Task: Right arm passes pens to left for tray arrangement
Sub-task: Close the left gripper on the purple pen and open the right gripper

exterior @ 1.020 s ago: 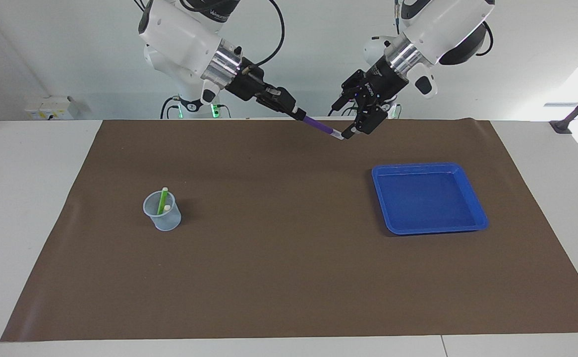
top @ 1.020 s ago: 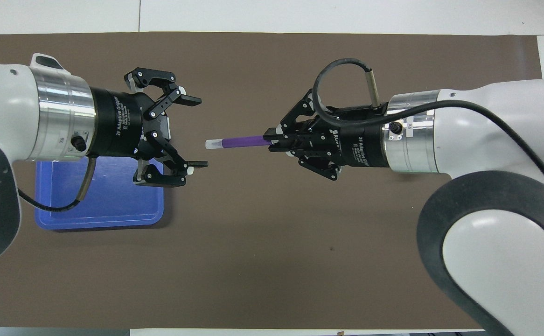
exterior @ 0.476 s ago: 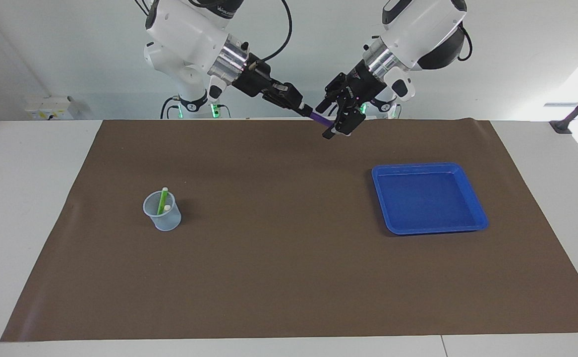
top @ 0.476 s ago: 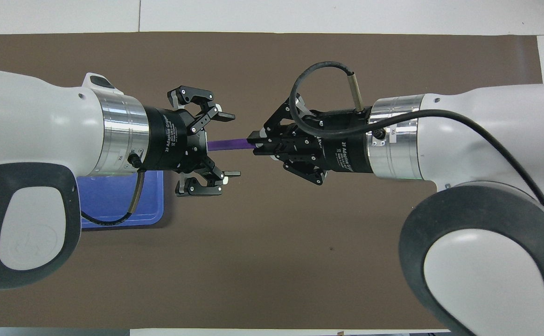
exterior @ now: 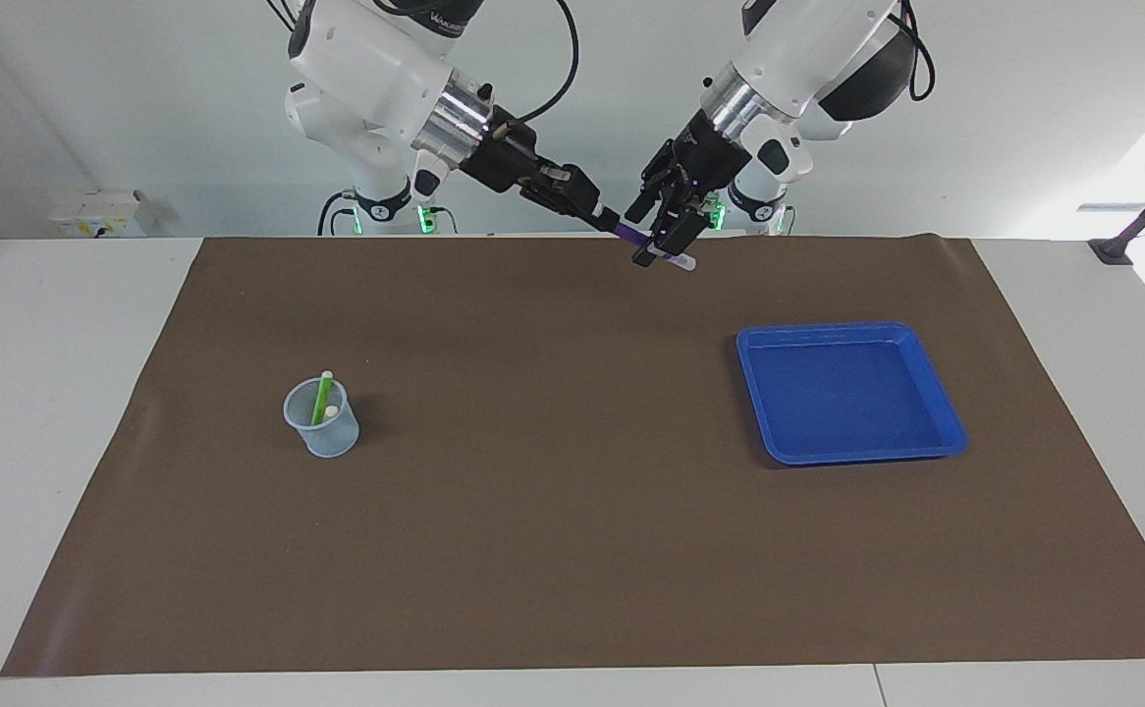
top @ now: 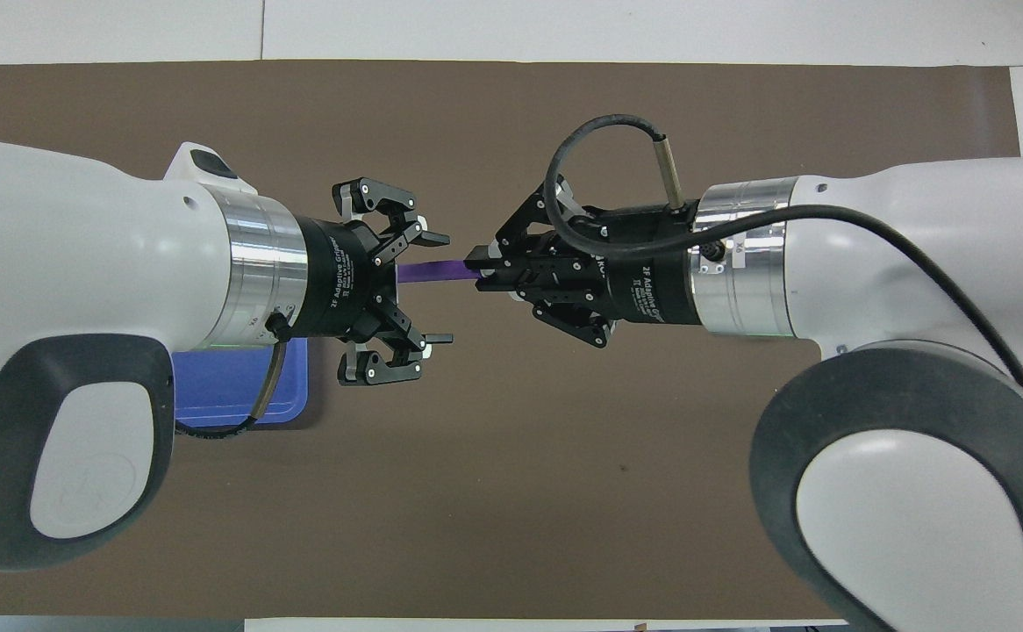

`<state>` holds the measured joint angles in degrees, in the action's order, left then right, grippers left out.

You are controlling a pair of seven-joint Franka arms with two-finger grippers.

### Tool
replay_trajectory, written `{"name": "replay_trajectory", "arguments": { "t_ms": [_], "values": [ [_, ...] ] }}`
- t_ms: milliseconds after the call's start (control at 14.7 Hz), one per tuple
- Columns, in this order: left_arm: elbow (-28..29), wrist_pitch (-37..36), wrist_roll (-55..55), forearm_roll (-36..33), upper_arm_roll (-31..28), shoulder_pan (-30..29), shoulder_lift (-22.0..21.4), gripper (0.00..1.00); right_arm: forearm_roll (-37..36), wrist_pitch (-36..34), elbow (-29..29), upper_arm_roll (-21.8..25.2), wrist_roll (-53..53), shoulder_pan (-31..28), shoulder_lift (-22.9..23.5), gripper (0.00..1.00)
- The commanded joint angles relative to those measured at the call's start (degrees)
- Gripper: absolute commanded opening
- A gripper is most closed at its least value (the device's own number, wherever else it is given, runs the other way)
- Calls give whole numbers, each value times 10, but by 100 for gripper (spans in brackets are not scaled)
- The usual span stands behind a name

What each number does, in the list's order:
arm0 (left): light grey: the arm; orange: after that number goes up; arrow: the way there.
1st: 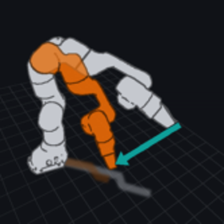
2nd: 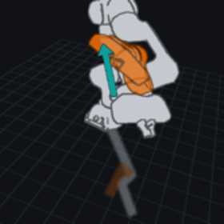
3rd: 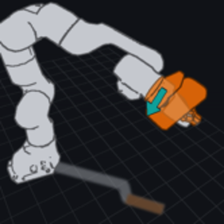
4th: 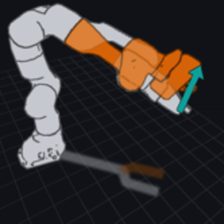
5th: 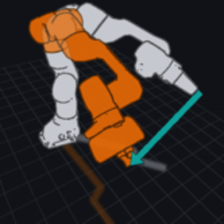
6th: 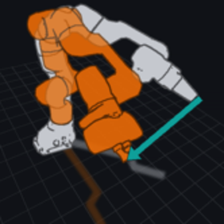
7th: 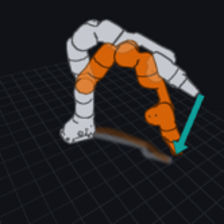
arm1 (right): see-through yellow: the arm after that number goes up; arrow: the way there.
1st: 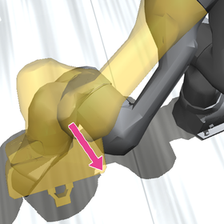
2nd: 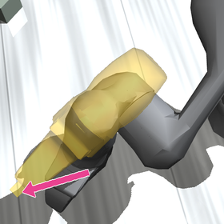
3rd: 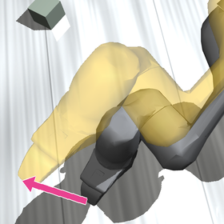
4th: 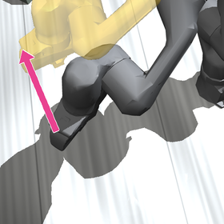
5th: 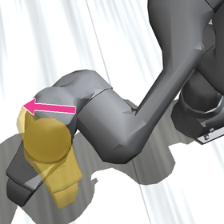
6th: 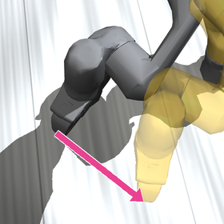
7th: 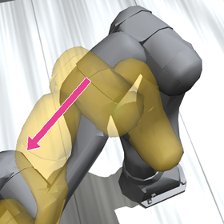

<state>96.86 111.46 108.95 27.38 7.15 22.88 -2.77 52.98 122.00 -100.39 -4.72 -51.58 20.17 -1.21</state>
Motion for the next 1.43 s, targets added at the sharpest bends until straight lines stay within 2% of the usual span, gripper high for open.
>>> {"name": "replay_trajectory", "arguments": {
  "t_ms": [0, 68, 204, 544, 816, 884, 952, 1360],
  "values": [
    [-4, -17, 8, -14, -4, 4, -7, 85, 5, 9, 13, -1, -8, 1, 11, 0],
    [-4, -17, 8, -14, -4, 4, -7, 84, 5, 9, 18, -1, -8, 1, 13, 0],
    [-1, -16, 9, -25, 0, 5, -9, 75, 5, 9, 20, -1, -9, 1, 14, 0],
    [-2, -16, 10, -25, 2, 4, -9, 35, 4, 8, 19, -1, -9, 2, 14, 0],
    [-3, -16, 10, -26, 1, 4, -10, 34, 3, 8, 17, -1, -9, 2, 13, 0],
    [-3, -16, 10, -26, 2, 4, -10, 24, 3, 8, 17, -1, -9, 2, 13, 0],
    [-4, -16, 10, -32, 2, 4, -10, 1, 3, 8, 17, -1, -9, 2, 13, 0],
    [-4, -6, 9, -50, 2, 4, -9, 0, 2, 7, 13, -1, -9, 2, 11, 0]
  ]
}}
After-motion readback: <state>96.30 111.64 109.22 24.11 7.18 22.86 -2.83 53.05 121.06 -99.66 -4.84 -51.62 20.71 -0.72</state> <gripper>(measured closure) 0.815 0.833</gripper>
